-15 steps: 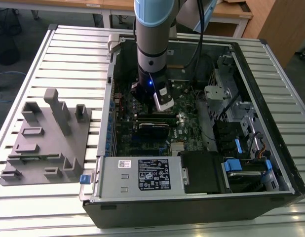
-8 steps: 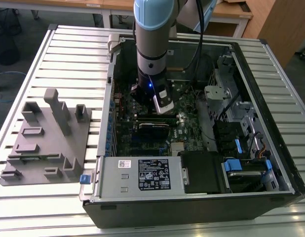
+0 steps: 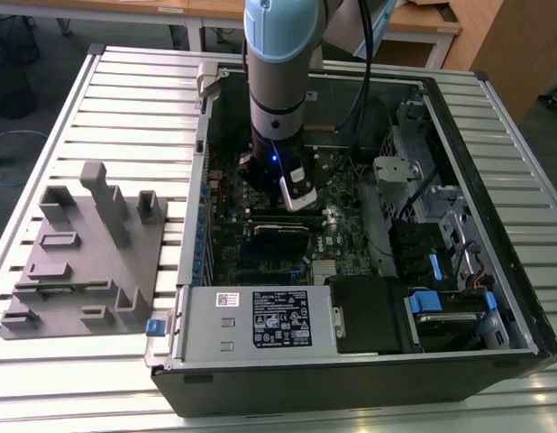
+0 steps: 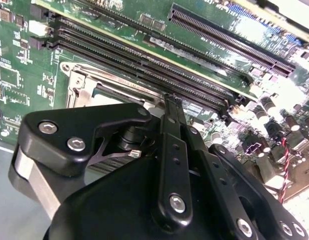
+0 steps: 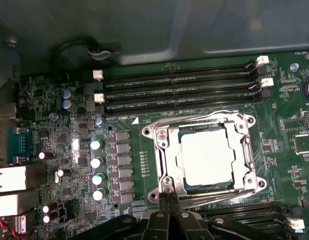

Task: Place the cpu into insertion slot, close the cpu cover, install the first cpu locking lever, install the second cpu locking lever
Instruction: 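Install the second cpu locking lever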

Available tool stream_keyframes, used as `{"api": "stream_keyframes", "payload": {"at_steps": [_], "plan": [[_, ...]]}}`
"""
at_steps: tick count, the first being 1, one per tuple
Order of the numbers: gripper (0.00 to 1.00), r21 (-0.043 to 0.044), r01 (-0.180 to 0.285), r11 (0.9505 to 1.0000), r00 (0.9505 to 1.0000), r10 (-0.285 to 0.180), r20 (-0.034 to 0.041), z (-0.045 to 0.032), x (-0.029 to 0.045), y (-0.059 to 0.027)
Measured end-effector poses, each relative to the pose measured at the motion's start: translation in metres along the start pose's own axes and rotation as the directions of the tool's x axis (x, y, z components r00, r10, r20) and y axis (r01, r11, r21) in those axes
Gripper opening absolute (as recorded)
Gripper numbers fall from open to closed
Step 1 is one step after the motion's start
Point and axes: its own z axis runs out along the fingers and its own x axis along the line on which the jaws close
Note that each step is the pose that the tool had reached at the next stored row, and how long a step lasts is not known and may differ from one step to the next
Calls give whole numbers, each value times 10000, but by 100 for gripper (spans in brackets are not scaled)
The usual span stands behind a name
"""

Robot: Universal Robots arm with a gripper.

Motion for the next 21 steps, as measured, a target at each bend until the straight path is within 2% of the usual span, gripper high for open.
{"api": "stream_keyframes", "payload": {"at_steps": [2, 10, 16, 21], "plan": [[10, -71, -4, 10000, 10000, 4, -8, 0, -1, -9], [10, -156, -9, 9999, 10000, 8, -21, 8, 1, -44], [10, -290, -14, 9996, 10000, 13, -35, 17, 16, -65], [10, -316, -18, 9995, 10000, 17, -40, 14, 25, -79]]}}
